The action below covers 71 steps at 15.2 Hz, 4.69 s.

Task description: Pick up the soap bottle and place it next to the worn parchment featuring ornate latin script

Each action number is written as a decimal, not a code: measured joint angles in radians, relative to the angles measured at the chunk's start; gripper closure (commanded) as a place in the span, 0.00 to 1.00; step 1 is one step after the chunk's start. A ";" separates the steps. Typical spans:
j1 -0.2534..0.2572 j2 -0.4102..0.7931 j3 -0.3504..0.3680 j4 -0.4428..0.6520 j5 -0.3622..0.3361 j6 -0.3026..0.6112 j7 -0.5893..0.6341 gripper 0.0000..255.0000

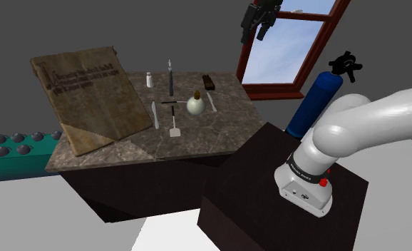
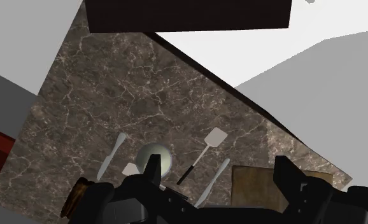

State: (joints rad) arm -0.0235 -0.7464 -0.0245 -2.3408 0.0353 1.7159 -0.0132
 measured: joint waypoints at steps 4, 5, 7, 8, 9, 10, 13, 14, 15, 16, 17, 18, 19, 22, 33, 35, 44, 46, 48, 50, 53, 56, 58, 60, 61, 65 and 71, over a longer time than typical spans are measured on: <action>-0.003 0.050 -0.008 -0.015 -0.007 0.061 -0.012 0.00; -0.003 0.074 -0.008 -0.027 -0.008 0.095 -0.013 0.00; -0.005 0.128 -0.012 -0.041 -0.013 0.161 -0.021 0.00; -0.008 0.154 -0.018 -0.046 -0.017 0.191 -0.029 0.00; -0.008 0.178 -0.019 -0.056 -0.018 0.224 -0.031 0.00; -0.011 0.218 -0.027 -0.051 -0.022 0.257 -0.042 0.00; -0.013 0.304 -0.035 -0.059 -0.027 0.348 -0.053 0.00; -0.013 0.341 -0.036 -0.051 -0.027 0.377 -0.055 0.00; -0.012 0.370 -0.035 -0.048 -0.028 0.401 -0.055 0.00; -0.012 0.412 -0.038 -0.034 -0.028 0.429 -0.058 0.00; -0.015 0.450 -0.043 -0.031 -0.029 0.462 -0.067 0.00; -0.015 0.488 -0.045 -0.015 -0.029 0.483 -0.070 0.00; -0.015 0.522 -0.047 -0.010 -0.029 0.510 -0.073 0.00; -0.019 0.626 -0.055 0.028 -0.027 0.574 -0.088 0.00; -0.041 1.055 -0.067 0.269 -0.003 0.750 -0.141 0.00; -0.048 1.131 -0.067 0.332 0.001 0.760 -0.148 0.00; -0.075 1.463 -0.062 0.640 0.008 0.778 -0.164 0.00; -0.078 1.494 -0.061 0.657 0.010 0.792 -0.165 0.00; -0.082 1.518 -0.059 0.670 0.011 0.803 -0.169 0.00; -0.082 1.541 -0.058 0.677 0.013 0.818 -0.168 0.00; -0.084 1.560 -0.057 0.690 0.014 0.825 -0.169 0.00; -0.084 1.563 -0.057 0.691 0.014 0.826 -0.169 0.00; -0.084 1.563 -0.057 0.692 0.014 0.826 -0.169 1.00; -0.084 1.563 -0.057 0.692 0.014 0.826 -0.169 1.00; -0.084 1.563 -0.056 0.692 0.014 0.827 -0.169 1.00; -0.084 1.562 -0.056 0.691 0.014 0.826 -0.169 1.00; -0.082 1.539 -0.058 0.680 0.012 0.813 -0.168 1.00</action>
State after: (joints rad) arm -0.1052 0.7927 -0.0824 -1.6603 0.0478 2.5290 -0.1808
